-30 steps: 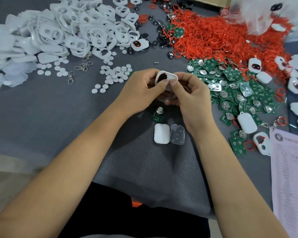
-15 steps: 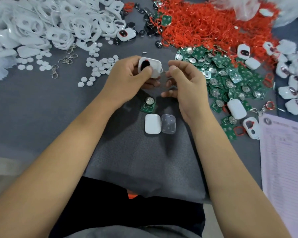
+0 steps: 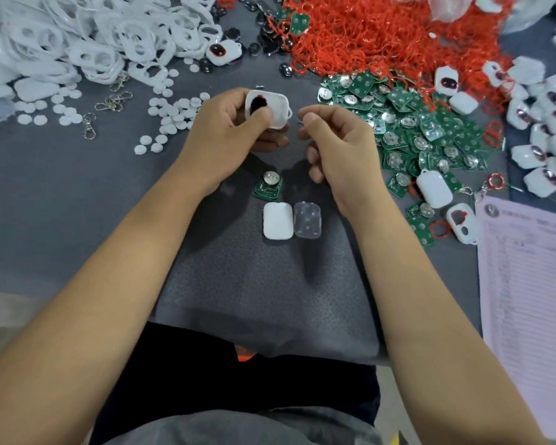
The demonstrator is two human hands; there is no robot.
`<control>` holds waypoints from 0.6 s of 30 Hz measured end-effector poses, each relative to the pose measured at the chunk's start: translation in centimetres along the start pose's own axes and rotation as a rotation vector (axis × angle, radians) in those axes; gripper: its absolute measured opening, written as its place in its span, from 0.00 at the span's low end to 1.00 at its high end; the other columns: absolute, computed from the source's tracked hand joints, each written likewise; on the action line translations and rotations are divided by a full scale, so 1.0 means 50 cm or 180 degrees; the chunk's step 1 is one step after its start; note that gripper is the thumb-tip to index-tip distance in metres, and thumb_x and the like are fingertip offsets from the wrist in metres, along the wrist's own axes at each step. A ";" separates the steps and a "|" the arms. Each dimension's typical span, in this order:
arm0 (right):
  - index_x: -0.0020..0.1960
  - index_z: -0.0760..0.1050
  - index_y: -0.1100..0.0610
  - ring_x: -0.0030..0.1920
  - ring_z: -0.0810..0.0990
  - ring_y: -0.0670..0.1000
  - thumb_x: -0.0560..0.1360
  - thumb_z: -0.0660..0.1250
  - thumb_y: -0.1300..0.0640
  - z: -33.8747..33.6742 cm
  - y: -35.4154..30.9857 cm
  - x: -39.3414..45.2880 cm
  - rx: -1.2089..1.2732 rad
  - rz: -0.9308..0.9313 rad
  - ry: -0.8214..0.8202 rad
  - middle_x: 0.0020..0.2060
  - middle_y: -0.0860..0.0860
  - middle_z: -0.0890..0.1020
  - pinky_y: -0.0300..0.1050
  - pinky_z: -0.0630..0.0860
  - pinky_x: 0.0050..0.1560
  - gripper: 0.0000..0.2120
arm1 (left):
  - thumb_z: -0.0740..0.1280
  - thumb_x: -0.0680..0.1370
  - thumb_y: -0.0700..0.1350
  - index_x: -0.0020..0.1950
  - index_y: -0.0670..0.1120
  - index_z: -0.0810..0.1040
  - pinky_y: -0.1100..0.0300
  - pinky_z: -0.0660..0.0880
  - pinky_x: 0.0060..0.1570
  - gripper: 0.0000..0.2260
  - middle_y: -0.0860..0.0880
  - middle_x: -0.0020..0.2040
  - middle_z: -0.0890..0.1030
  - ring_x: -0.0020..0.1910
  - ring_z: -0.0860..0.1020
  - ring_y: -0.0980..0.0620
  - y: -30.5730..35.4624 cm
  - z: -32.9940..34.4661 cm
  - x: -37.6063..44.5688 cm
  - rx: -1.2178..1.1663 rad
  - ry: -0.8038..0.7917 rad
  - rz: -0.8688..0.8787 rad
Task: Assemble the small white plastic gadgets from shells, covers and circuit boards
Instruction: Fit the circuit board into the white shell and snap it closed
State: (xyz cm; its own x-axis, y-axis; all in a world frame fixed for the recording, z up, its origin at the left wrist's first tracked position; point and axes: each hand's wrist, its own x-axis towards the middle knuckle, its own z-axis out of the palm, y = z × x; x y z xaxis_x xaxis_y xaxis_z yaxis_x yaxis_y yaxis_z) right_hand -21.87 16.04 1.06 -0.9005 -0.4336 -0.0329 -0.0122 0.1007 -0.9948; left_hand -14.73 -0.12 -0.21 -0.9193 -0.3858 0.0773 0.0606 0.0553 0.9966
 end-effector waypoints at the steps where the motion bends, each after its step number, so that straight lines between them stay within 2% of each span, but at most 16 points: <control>1: 0.51 0.82 0.57 0.31 0.73 0.44 0.82 0.66 0.60 -0.005 0.000 0.001 -0.0347 -0.0156 0.0030 0.35 0.47 0.81 0.39 0.70 0.31 0.06 | 0.63 0.84 0.38 0.61 0.42 0.80 0.59 0.83 0.45 0.08 0.47 0.46 0.88 0.45 0.88 0.46 0.001 0.000 0.000 -0.0028 -0.0013 -0.0008; 4: 0.48 0.84 0.55 0.34 0.75 0.41 0.81 0.69 0.59 -0.023 -0.002 0.000 -0.1387 -0.0726 -0.0128 0.37 0.48 0.83 0.34 0.71 0.38 0.06 | 0.63 0.85 0.39 0.63 0.39 0.78 0.59 0.83 0.46 0.09 0.46 0.47 0.88 0.45 0.88 0.46 0.002 -0.001 0.001 -0.0188 -0.0021 -0.0054; 7: 0.47 0.85 0.55 0.33 0.74 0.41 0.80 0.70 0.58 -0.044 -0.012 -0.003 -0.1937 -0.0870 -0.0684 0.34 0.47 0.82 0.32 0.69 0.36 0.05 | 0.65 0.85 0.41 0.61 0.41 0.78 0.60 0.82 0.44 0.07 0.46 0.46 0.88 0.45 0.88 0.46 0.000 -0.002 0.001 -0.0257 -0.0017 -0.0060; 10: 0.46 0.86 0.53 0.31 0.72 0.41 0.78 0.75 0.54 -0.072 -0.025 -0.005 -0.2046 -0.0700 -0.1448 0.34 0.50 0.83 0.34 0.68 0.35 0.04 | 0.65 0.85 0.41 0.57 0.42 0.79 0.59 0.82 0.44 0.04 0.46 0.44 0.88 0.45 0.88 0.46 -0.004 -0.005 0.001 -0.0185 -0.0039 -0.0007; 12: 0.45 0.86 0.49 0.31 0.70 0.41 0.73 0.78 0.47 -0.092 -0.034 -0.008 -0.1958 -0.0499 -0.1770 0.34 0.52 0.82 0.35 0.66 0.33 0.06 | 0.65 0.85 0.41 0.56 0.43 0.79 0.58 0.82 0.44 0.04 0.46 0.44 0.87 0.44 0.88 0.45 -0.004 -0.006 0.000 -0.0123 -0.0026 0.0035; 16: 0.44 0.86 0.46 0.28 0.66 0.43 0.69 0.81 0.46 -0.125 -0.032 -0.020 -0.1927 -0.0269 -0.1883 0.28 0.45 0.74 0.33 0.62 0.30 0.08 | 0.65 0.84 0.42 0.57 0.43 0.79 0.59 0.82 0.43 0.05 0.46 0.45 0.88 0.44 0.88 0.45 -0.003 -0.004 0.000 -0.0045 -0.0050 0.0019; 18: 0.45 0.87 0.46 0.29 0.69 0.43 0.69 0.81 0.47 -0.131 -0.026 -0.030 -0.1975 -0.0331 -0.1909 0.29 0.44 0.76 0.35 0.64 0.31 0.07 | 0.65 0.85 0.43 0.57 0.43 0.79 0.59 0.82 0.43 0.06 0.46 0.45 0.88 0.45 0.88 0.44 -0.001 -0.004 0.001 -0.0125 -0.0085 -0.0013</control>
State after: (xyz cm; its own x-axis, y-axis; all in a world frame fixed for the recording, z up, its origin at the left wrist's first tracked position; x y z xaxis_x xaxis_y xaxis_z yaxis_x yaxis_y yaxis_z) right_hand -23.32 22.42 3.01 -0.5028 -0.8488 -0.1633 -0.4739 0.4287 -0.7692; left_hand -14.70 -0.32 -0.26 -0.9297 -0.3611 0.0731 0.0716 0.0175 0.9973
